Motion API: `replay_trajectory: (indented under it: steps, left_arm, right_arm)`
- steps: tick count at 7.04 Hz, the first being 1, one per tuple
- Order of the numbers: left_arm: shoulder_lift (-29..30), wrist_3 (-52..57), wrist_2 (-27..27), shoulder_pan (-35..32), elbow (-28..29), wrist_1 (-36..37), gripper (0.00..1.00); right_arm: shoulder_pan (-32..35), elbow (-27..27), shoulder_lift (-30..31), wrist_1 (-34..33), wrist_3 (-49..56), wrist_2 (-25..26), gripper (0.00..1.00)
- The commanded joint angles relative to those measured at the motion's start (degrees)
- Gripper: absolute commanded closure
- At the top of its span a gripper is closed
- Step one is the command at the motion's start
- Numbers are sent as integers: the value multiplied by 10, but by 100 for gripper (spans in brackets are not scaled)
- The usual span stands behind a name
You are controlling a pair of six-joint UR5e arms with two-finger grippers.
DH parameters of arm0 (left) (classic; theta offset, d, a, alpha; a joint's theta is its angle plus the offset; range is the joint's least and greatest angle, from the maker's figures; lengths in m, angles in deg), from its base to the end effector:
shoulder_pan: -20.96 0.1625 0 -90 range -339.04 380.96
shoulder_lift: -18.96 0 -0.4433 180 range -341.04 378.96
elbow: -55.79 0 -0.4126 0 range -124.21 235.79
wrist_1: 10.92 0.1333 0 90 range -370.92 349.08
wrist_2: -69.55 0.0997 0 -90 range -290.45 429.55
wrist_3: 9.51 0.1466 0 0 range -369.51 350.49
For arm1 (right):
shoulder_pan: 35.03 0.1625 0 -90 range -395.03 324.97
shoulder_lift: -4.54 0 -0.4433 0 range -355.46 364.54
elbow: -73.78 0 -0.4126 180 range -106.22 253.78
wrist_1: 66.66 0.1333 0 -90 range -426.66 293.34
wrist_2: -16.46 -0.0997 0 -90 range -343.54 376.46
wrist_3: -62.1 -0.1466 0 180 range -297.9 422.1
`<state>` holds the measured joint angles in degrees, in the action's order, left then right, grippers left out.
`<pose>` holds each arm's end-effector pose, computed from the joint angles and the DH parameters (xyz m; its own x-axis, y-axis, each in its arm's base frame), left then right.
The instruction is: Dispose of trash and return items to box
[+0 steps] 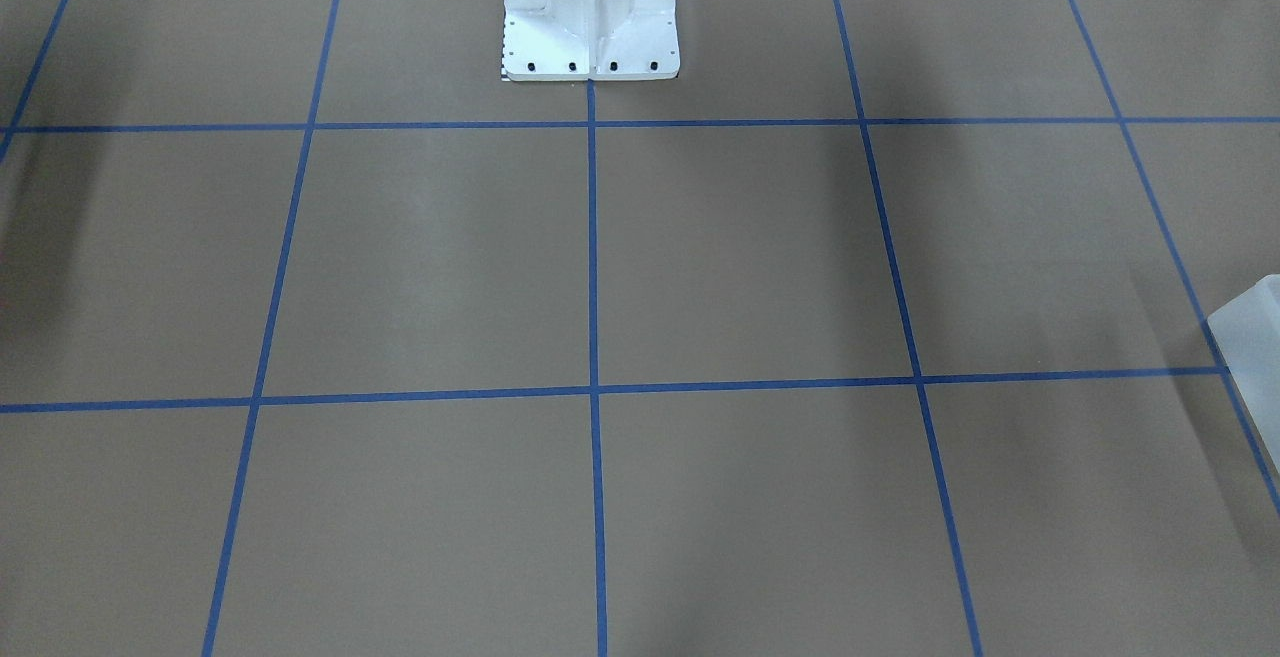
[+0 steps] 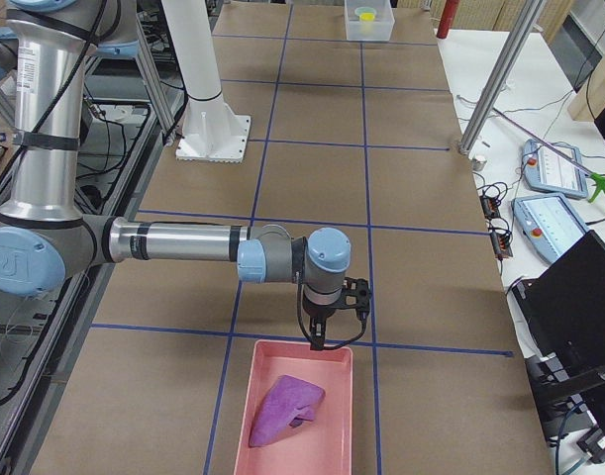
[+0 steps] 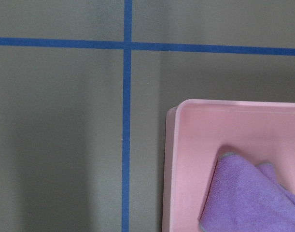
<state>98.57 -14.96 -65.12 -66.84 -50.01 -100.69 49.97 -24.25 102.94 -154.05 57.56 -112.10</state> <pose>-0.0133 -0.4404 0.6545 0.7086 -0.0042 -0.7056 0.0292 0.9993 0.0234 0.0024 -0.4539 0.7144 0.7813 -0.0133 0.6240 0.0253 0.9996 -0.0103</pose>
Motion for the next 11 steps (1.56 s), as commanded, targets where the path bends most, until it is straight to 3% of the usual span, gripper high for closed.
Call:
replay_trajectory:
  steps: [1,11]
  left_arm:
    - [1,0,0,0,11,-1,1]
    - [1,1,-1,1,14,-1,1]
  right_arm:
    - [-3,4,-1,33,1,-3,0]
    - [-33,5,-1,54,1,0,0]
